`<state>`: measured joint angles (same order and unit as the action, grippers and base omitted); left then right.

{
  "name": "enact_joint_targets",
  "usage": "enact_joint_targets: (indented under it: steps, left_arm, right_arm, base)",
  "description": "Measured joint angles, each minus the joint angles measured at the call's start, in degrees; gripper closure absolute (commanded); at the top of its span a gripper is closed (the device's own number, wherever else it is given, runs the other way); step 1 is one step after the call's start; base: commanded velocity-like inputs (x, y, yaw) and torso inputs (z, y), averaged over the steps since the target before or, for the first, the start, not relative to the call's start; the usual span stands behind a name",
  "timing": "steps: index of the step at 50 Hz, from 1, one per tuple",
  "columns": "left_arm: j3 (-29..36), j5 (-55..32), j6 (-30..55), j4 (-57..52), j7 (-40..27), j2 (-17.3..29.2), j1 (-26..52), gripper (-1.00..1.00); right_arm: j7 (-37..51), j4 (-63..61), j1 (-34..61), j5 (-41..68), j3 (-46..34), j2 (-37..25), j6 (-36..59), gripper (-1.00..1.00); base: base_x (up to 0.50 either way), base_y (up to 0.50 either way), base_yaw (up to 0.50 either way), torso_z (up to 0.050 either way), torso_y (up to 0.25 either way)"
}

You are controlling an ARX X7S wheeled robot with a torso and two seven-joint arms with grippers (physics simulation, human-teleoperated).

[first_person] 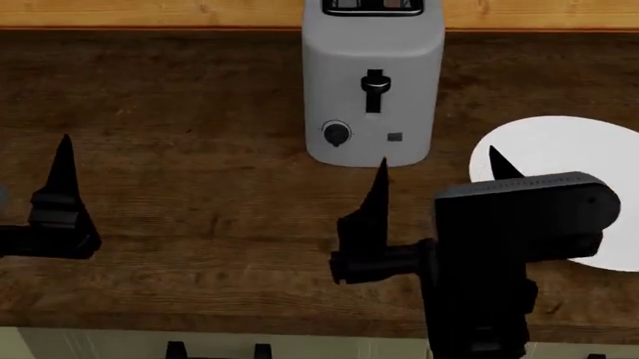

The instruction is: Place the toasted item on a plate.

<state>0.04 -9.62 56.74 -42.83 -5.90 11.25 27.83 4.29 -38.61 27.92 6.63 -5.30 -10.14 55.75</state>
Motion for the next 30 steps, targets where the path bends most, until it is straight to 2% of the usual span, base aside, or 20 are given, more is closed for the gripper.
enact_joint_targets:
  steps: [10, 22, 30]
  left_arm:
    - [-0.04, 0.47, 4.14, 3.37, -0.94, 0.95, 6.55, -1.00]
    - [0.13, -0.04, 9.04, 5.35, -1.30, 1.23, 12.88, -1.00]
    - [1.21, -0.35, 11.51, 9.69, -1.01, 1.53, 18.99, -1.00]
  right_arm:
    - [-0.69, 4.00, 7.97, 1.13, 0.66, -0.30, 4.26, -1.00]
    - [-1.72, 5.15, 14.47, 2.66, 0.91, -0.81, 8.14, -1.00]
    - [-1.81, 7.63, 20.38, 3.17, 0.81, -0.70, 10.99, -1.00]
  base:
    - [0.02, 0.00, 0.00, 0.050, 0.013]
    - [0.49, 0.00, 0.00, 0.050, 0.013]
    - [0.04, 0.00, 0.00, 0.050, 0.013]
